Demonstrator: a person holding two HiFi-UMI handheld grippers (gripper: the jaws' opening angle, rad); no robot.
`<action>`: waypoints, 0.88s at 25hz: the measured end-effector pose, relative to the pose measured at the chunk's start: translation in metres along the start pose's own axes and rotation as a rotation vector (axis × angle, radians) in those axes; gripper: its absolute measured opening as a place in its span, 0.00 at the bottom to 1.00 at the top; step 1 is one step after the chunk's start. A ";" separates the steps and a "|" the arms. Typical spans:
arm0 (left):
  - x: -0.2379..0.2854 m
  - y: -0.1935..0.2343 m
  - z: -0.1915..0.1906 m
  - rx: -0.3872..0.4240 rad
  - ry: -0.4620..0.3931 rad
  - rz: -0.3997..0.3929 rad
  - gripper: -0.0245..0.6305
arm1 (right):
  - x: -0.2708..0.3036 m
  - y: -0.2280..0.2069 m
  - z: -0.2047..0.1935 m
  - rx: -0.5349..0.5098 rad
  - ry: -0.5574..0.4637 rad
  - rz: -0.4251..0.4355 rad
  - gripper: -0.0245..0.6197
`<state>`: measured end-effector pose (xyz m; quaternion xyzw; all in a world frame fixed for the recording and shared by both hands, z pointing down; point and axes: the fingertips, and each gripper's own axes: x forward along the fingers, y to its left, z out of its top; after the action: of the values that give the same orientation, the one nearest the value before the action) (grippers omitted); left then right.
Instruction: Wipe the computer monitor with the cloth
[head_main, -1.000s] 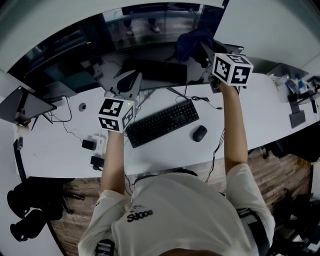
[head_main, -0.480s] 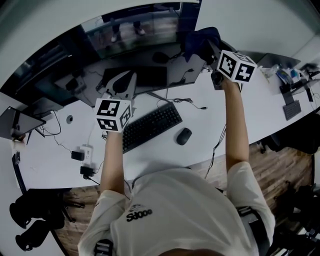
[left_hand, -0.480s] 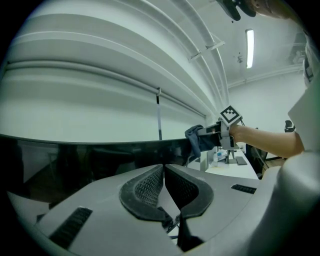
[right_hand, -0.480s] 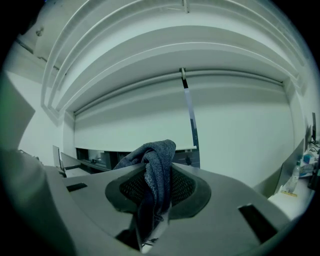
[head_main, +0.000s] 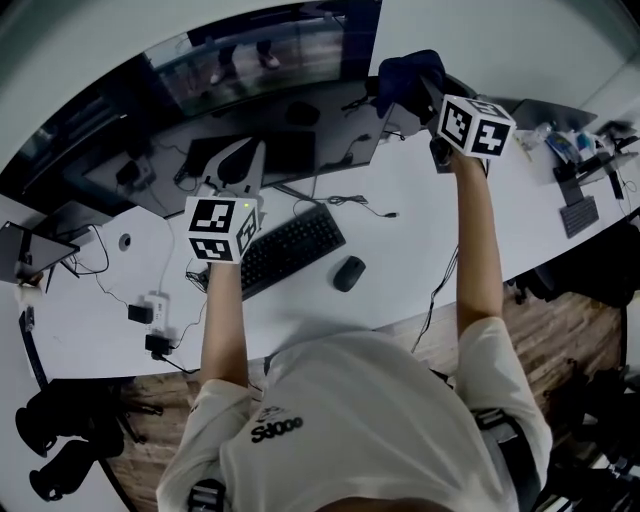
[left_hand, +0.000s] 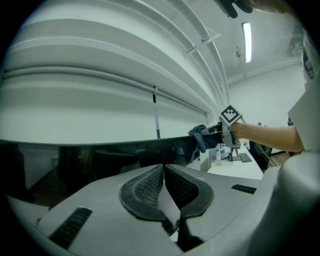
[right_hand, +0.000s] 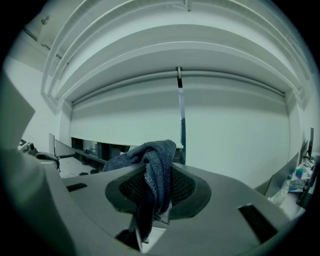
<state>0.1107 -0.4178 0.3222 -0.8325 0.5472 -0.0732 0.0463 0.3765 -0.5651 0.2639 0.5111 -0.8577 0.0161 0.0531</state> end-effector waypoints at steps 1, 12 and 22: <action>0.002 -0.001 0.003 0.018 -0.003 0.007 0.08 | 0.000 -0.002 -0.004 0.002 0.003 0.008 0.18; 0.011 -0.018 -0.005 0.023 0.021 0.002 0.08 | 0.014 0.012 -0.047 -0.066 0.057 0.087 0.18; 0.002 -0.021 -0.011 0.018 0.030 0.013 0.08 | 0.020 0.017 -0.091 -0.180 0.166 0.074 0.18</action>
<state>0.1286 -0.4109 0.3363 -0.8272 0.5527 -0.0903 0.0460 0.3590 -0.5671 0.3572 0.4690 -0.8667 -0.0167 0.1692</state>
